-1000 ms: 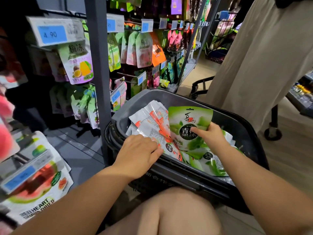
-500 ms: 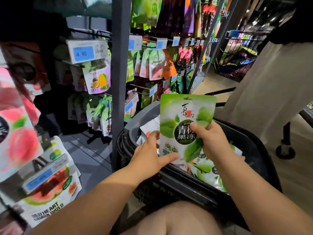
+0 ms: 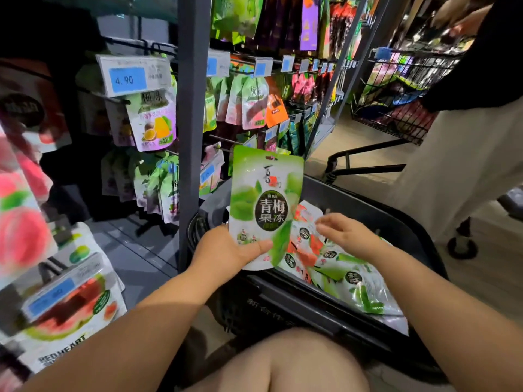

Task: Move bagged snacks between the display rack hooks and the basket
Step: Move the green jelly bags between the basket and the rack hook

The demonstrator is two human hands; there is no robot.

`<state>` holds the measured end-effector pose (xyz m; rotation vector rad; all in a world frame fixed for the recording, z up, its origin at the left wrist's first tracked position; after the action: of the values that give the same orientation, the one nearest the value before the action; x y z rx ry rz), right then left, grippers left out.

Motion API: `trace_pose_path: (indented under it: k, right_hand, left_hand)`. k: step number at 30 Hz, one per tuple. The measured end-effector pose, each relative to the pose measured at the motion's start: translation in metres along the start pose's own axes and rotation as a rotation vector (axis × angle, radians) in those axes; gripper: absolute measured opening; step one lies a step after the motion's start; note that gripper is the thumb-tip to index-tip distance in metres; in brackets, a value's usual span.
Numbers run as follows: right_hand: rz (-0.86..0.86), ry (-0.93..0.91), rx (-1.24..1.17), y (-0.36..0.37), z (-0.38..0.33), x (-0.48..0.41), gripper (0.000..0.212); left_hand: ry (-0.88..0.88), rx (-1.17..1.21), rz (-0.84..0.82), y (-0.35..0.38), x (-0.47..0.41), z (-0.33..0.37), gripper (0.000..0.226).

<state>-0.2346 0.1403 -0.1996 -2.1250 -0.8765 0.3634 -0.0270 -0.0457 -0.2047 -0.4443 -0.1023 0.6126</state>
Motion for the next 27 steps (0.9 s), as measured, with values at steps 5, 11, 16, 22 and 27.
trace_pose_path:
  k: [5, 11, 16, 22, 27]
  right_hand:
    - [-0.224, 0.063, 0.315, 0.005, 0.057, 0.029, 0.035]
    - [-0.282, 0.117, 0.304, 0.021, 0.080, 0.029, 0.044]
    - [-0.268, 0.172, 0.247, 0.022, 0.085, 0.030, 0.026]
    - [-0.174, 0.180, 0.376, 0.015, 0.081, 0.027, 0.027]
    - [-0.191, 0.150, 0.482, 0.019, 0.080, 0.025, 0.015]
  left_hand:
    - [0.009, 0.013, -0.022, 0.002, 0.001, 0.003, 0.019]
    - [0.026, 0.035, -0.035, 0.007, 0.005, 0.003, 0.025]
    - [0.010, 0.006, -0.034, 0.009, 0.001, -0.001, 0.019]
    - [0.004, 0.012, -0.033, 0.008, 0.003, 0.000, 0.021]
    - [0.005, 0.009, -0.045, 0.008, 0.003, 0.003, 0.022]
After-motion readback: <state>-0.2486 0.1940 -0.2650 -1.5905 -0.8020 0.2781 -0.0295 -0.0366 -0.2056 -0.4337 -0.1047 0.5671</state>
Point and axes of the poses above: each hand's wrist, its own x-axis away from the middle knuckle, its own y-axis out of the palm, z = x × y, the point moved 8 cm from there along -x, towards the middle knuckle, and after that the axes turned 3 degrees about -y, right-handed, at the moved point
